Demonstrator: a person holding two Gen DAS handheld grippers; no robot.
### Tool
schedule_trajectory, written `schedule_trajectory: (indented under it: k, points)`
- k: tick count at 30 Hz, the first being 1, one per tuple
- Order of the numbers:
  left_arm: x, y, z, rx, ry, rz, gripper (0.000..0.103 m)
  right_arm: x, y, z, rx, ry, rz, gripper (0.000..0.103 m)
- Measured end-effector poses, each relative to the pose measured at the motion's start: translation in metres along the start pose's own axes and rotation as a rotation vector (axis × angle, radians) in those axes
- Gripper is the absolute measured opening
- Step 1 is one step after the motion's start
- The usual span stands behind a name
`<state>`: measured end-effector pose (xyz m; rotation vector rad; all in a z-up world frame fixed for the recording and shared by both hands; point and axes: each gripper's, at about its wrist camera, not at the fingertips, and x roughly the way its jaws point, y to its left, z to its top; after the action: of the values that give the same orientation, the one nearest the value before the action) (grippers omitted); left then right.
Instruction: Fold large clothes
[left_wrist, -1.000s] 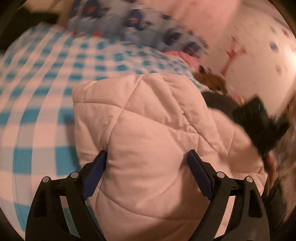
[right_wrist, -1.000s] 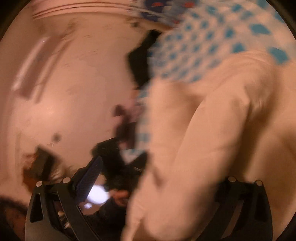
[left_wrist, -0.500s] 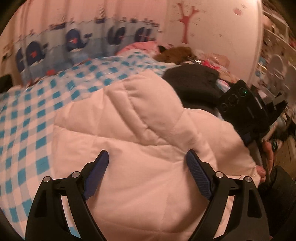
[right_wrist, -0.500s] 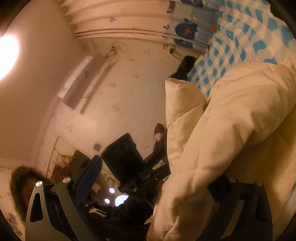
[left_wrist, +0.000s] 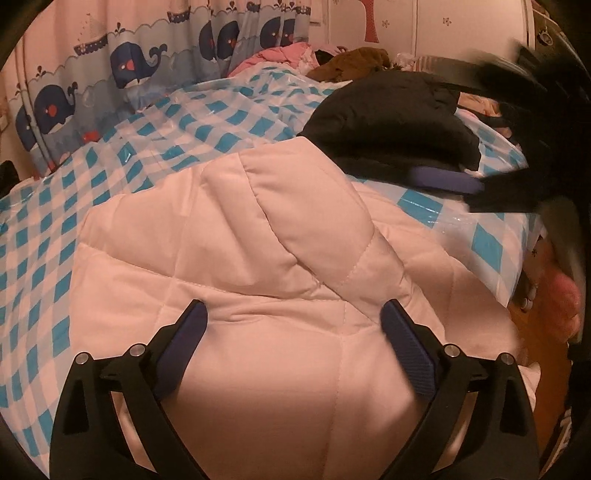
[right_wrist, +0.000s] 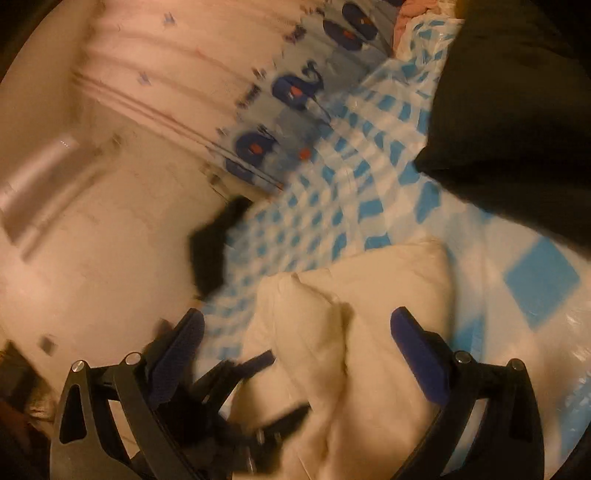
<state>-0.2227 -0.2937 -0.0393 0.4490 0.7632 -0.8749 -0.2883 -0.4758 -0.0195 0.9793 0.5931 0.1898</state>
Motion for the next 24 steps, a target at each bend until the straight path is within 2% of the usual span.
schedule_trajectory:
  k: [1,3,6,9,11,12,13,14,17,19,21,23,24]
  points:
    - [-0.001,0.002,0.000,-0.001,-0.005,0.001,0.091,0.021,-0.002,-0.002,0.029,0.023,-0.021,0.098]
    - [-0.012,0.005,-0.001,-0.002,-0.022,-0.003,0.091,0.061,-0.020,-0.013,0.047,0.069,-0.122,0.098]
    - [-0.045,0.020,-0.007,-0.022,-0.034,-0.057,0.091,0.069,-0.049,-0.022,0.057,0.025,-0.088,0.096]
    - [-0.072,0.056,-0.017,-0.141,-0.085,-0.060,0.091,0.070,-0.050,-0.020,0.027,0.018,-0.101,0.096]
    - [-0.065,0.086,-0.021,-0.264,-0.085,-0.037,0.091,0.078,-0.046,-0.018,-0.037,0.020,-0.158,0.096]
    - [-0.050,0.097,-0.025,-0.310,-0.049,-0.045,0.091,0.082,-0.048,-0.018,-0.057,0.024,-0.191,0.096]
    - [-0.036,0.101,-0.028,-0.311,-0.023,-0.057,0.091,0.085,-0.049,-0.017,-0.060,0.036,-0.209,0.096]
    - [-0.024,0.100,-0.032,-0.293,-0.001,-0.032,0.094,0.086,-0.047,-0.015,-0.083,0.060,-0.239,0.096]
    - [-0.023,0.099,-0.036,-0.287,-0.003,-0.021,0.094,0.094,-0.031,-0.011,-0.132,0.131,-0.310,0.095]
    - [-0.025,0.100,-0.038,-0.282,-0.005,-0.021,0.094,0.078,-0.005,-0.006,-0.171,0.084,-0.414,0.096]
    - [-0.025,0.104,-0.040,-0.298,-0.014,-0.022,0.095,0.059,0.035,-0.008,-0.272,0.001,-0.406,0.096]
    - [-0.024,0.105,-0.039,-0.306,-0.012,-0.019,0.096,0.055,0.065,-0.014,-0.343,-0.007,-0.390,0.096]
    - [-0.023,0.105,-0.038,-0.308,-0.010,-0.012,0.096,0.065,0.074,-0.018,-0.365,0.026,-0.403,0.096]
